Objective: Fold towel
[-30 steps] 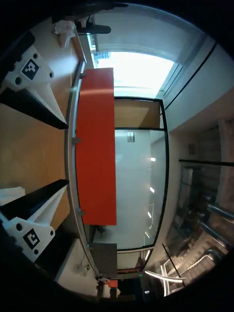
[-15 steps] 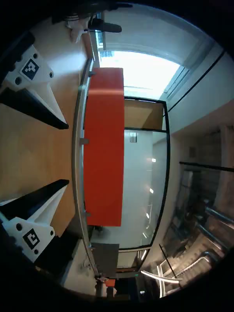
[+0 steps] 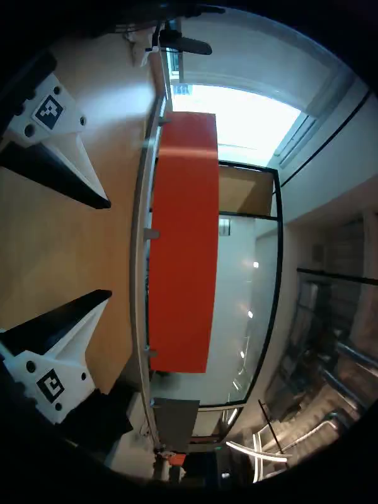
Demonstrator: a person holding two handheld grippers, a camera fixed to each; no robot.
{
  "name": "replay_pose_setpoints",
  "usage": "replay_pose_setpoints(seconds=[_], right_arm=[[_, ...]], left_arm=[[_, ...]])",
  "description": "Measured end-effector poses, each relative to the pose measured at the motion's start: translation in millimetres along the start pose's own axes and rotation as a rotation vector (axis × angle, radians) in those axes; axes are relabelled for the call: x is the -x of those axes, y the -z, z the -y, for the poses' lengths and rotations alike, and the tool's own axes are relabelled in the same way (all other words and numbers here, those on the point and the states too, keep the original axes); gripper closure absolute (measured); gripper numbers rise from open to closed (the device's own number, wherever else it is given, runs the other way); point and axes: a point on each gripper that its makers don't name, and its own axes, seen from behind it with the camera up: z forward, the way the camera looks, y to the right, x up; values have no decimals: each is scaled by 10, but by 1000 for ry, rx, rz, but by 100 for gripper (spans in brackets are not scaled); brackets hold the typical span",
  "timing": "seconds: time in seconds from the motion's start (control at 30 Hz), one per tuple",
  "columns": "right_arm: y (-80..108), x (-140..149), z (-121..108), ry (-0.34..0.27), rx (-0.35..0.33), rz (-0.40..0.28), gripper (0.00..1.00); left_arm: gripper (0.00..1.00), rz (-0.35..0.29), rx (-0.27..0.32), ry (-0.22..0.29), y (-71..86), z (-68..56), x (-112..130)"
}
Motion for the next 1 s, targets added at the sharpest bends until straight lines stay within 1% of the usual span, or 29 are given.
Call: replay_pose_setpoints(seconds=[0.2,0.5,0.8,1.0], right_arm=[[-22,95,-31,-25,22,-4,1],[-3,125,-113,-92,40,-16,1],[7,185,-166,-69,34,-18,1],[4,250,-161,-79,32,-11,0]], left_arm=[[6,2,3,-4,-1,-14,38],[6,-13,14,3,-5,-55,-32],[5,-4,18,2,-7,-71,2],[6,-6,19,-1,1,-79,-4]])
